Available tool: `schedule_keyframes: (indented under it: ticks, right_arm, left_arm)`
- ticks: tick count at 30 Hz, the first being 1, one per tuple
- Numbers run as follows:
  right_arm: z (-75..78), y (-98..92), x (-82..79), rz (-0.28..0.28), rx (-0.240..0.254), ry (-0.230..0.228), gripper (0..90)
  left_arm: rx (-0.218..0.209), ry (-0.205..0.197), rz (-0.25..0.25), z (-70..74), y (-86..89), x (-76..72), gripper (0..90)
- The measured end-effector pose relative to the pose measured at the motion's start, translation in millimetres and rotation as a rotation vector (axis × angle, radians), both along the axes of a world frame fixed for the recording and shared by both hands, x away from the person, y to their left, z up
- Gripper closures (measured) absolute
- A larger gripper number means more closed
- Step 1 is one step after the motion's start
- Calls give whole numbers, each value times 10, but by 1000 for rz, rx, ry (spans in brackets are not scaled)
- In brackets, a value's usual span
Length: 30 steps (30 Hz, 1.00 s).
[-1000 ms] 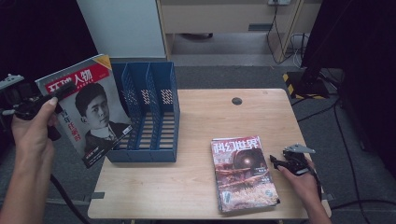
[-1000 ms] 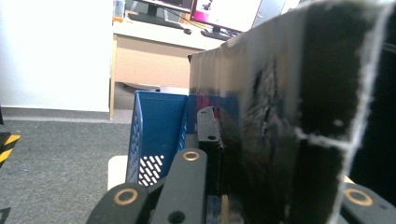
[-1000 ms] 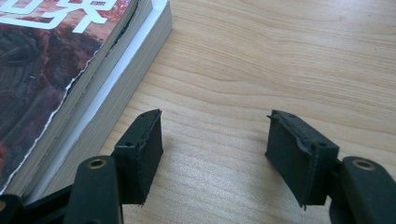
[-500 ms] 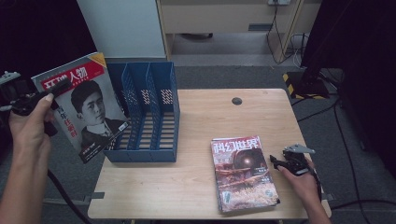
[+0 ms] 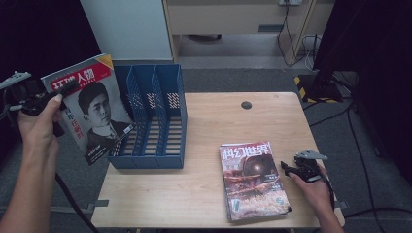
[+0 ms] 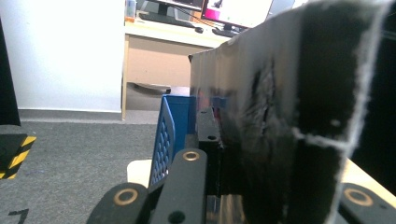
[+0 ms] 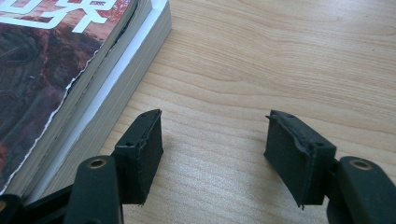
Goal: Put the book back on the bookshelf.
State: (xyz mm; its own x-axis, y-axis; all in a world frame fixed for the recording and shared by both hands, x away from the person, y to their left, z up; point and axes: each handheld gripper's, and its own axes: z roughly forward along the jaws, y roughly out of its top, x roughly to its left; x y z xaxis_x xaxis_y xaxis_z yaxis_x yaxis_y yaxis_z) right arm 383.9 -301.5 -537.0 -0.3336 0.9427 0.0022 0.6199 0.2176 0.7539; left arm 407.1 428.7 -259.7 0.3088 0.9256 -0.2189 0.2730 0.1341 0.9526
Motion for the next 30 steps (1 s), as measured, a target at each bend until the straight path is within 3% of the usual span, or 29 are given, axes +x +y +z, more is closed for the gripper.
schedule_keyframes:
  ticks: [20,30]
  right_arm:
    - [2,2,-8,9,2,7,360]
    - [2,3,-8,8,2,7,361]
  left_arm:
    - [32,-8,11,-88,-145,141,859]
    - [31,-35,18,-110,-178,179,859]
